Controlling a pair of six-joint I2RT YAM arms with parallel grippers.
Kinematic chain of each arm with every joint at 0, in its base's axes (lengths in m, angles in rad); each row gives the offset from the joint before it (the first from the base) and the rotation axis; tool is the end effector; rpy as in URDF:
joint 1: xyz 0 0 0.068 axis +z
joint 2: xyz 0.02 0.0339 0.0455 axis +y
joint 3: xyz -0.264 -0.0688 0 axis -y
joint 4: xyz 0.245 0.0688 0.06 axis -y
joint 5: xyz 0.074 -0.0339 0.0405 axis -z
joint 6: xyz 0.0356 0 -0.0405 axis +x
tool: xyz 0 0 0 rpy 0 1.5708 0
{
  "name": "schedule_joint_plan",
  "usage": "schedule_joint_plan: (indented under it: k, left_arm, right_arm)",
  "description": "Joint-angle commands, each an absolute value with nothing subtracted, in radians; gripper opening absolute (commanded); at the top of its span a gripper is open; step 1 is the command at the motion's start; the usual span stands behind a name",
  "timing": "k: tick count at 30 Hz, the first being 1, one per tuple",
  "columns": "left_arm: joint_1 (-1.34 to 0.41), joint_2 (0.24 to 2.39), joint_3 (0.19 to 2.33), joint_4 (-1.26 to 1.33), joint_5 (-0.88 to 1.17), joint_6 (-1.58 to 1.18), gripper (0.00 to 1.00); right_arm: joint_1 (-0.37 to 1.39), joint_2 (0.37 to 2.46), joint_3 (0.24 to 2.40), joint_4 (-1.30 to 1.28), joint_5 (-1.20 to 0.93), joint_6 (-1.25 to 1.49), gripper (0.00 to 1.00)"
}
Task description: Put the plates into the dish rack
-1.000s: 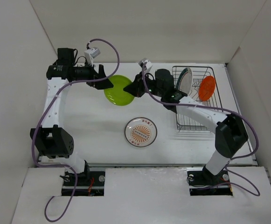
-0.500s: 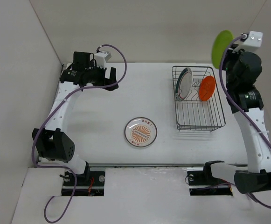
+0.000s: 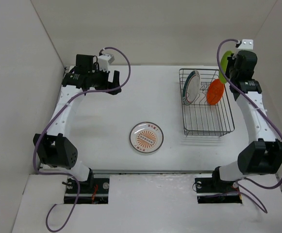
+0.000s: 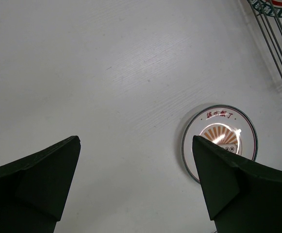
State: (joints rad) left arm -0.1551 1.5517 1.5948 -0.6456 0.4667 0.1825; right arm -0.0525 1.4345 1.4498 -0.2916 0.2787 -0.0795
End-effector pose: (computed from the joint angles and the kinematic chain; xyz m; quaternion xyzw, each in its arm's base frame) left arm 0.3377 -0.0690 0.3880 0.2508 0.8308 -0.1984 0.4556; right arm 0.3313 -0.0272 0.4093 0.0731 0.7911 -0.1499 0.5885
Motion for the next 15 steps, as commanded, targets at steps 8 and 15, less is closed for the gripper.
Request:
schedule_joint_plan:
  k: [8,15]
  left_arm:
    - [-0.153,1.494,1.585,-0.634,0.466,0.196,1.00]
    - [-0.153,1.485,1.575,-0.634,0.501,0.215,1.00]
  right_arm:
    - [-0.067,1.528,1.410,-0.216,0.209,-0.080,0.00]
    - [-0.067,1.598,1.401,-0.207,0.199,-0.080,0.00]
